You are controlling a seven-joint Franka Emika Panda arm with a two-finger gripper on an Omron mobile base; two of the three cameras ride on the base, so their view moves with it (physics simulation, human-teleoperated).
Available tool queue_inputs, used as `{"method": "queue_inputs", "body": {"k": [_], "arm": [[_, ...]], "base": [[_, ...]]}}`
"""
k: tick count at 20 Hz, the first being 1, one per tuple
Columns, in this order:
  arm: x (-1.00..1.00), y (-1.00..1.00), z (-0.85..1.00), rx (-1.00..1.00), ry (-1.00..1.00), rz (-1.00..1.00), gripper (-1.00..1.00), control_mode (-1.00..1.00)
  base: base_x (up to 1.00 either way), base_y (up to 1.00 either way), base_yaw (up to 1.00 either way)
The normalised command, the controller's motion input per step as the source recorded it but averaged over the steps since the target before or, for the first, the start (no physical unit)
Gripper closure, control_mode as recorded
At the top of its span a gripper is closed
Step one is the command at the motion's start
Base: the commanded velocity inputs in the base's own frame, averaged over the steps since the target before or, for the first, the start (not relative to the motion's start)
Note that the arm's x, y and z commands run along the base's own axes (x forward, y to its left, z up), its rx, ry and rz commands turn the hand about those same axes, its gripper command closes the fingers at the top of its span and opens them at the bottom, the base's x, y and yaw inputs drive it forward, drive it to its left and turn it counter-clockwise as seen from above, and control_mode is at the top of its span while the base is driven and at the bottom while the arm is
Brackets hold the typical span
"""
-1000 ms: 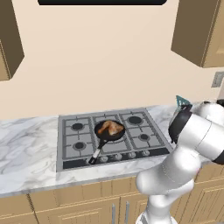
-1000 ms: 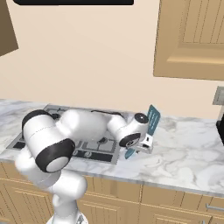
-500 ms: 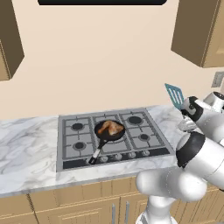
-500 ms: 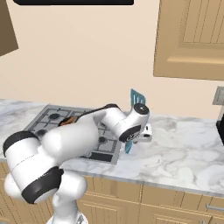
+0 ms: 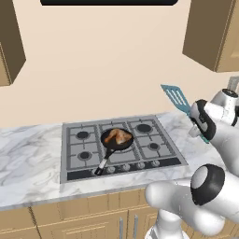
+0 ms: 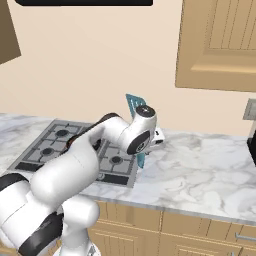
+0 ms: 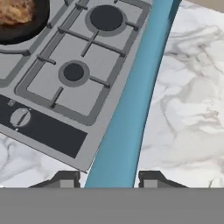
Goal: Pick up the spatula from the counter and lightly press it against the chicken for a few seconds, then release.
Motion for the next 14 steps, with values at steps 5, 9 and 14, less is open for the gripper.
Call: {"method": "queue_inputs", "body": {"k": [5, 9, 14], "arm": [[-0.08, 0.29, 0.16, -0.12, 0.06, 0.21, 1.00, -1.00], [0.00, 0.21, 0.11, -0.06, 0.09, 0.17, 1.00, -1.00], [0.14, 0.15, 0.09, -0.02, 0.18, 0.04, 1.00, -1.00]], "base": [[0.00, 0.00, 0.00], [0.00, 0.00, 0.00], [0.00, 0.00, 0.00]]}}
